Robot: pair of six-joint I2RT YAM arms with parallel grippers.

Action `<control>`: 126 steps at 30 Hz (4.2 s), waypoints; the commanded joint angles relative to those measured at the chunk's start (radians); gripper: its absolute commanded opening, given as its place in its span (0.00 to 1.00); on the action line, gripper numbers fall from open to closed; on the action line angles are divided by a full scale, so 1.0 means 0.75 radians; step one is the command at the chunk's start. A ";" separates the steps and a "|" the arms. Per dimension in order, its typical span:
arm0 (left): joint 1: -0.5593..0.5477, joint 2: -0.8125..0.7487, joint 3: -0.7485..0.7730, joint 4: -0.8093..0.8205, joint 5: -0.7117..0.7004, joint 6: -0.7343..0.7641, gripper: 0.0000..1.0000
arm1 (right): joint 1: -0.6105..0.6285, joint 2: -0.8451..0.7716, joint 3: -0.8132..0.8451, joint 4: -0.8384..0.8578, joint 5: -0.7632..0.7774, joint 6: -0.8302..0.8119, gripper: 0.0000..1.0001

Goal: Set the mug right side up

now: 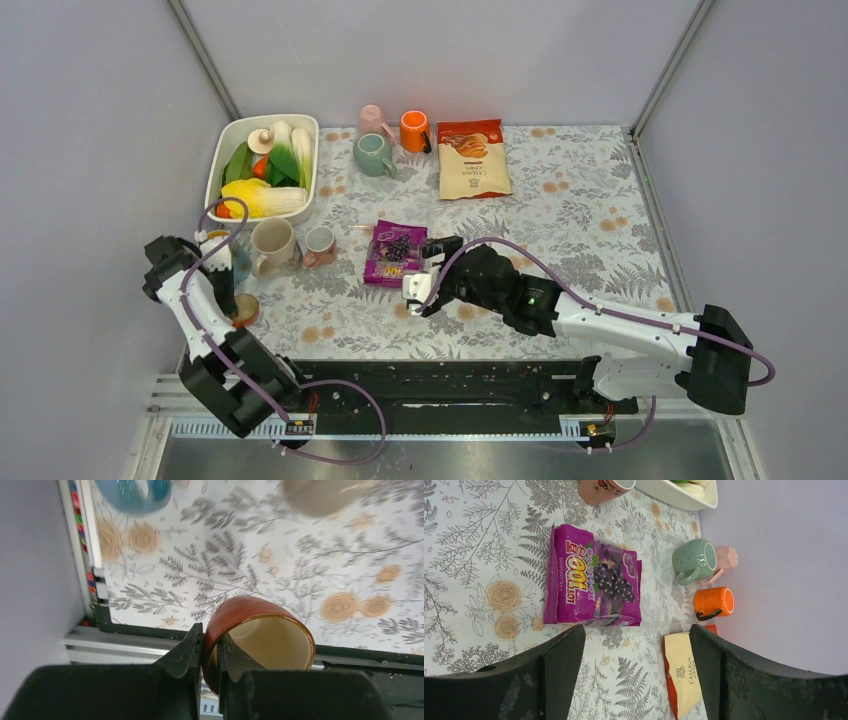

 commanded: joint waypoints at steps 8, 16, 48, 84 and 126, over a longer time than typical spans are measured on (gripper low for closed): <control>0.325 0.199 -0.214 0.526 0.058 0.249 0.00 | 0.003 -0.028 -0.011 0.112 -0.060 0.075 0.85; 0.474 0.340 -0.185 0.543 0.165 0.349 0.09 | 0.003 -0.012 -0.012 0.120 -0.056 0.079 0.85; -0.783 0.190 0.782 -0.258 0.157 0.123 0.83 | -0.510 0.137 0.282 -0.143 -0.080 1.017 0.99; -1.503 1.859 1.684 0.666 -0.779 1.584 0.49 | -0.541 -0.090 -0.031 -0.222 0.006 0.919 1.00; -1.455 1.044 1.378 0.729 -0.103 -0.422 0.00 | -0.777 0.663 0.412 0.646 -0.640 1.723 1.00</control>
